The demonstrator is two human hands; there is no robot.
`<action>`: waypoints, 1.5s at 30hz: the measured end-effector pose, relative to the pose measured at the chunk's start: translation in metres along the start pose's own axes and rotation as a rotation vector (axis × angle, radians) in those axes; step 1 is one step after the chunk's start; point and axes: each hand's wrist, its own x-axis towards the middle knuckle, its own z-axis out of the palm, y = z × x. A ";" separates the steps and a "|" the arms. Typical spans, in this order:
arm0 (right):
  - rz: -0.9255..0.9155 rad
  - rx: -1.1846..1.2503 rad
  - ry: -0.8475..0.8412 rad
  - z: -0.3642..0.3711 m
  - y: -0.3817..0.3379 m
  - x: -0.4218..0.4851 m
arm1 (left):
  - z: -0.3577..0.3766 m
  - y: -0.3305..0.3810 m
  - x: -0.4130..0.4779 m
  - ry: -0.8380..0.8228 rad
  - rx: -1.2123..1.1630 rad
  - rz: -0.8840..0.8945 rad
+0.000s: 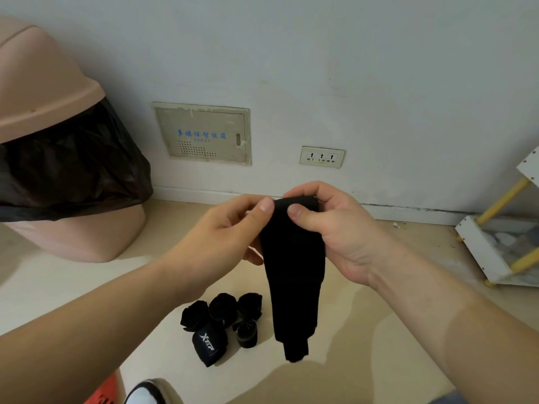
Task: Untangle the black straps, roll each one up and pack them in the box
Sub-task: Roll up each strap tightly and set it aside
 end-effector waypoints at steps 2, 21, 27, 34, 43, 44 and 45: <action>-0.037 -0.020 -0.016 -0.001 0.001 -0.001 | 0.002 0.000 0.001 -0.011 0.073 -0.003; 0.140 -0.042 -0.147 0.019 0.004 -0.007 | 0.014 -0.014 0.000 0.193 0.543 0.257; 0.105 -0.251 -0.115 0.010 0.003 -0.008 | -0.002 -0.014 0.002 0.125 0.518 0.355; -0.018 -0.075 -0.054 0.010 -0.001 -0.009 | 0.003 -0.010 -0.001 -0.017 -0.099 0.006; -0.108 -0.110 -0.110 0.006 0.001 -0.006 | 0.001 -0.011 0.002 0.035 0.015 0.080; -0.075 -0.049 -0.116 0.005 -0.001 -0.005 | -0.001 -0.011 0.003 0.060 0.034 0.117; -0.028 0.028 -0.118 0.005 -0.003 -0.004 | -0.003 -0.011 0.004 0.072 0.069 0.158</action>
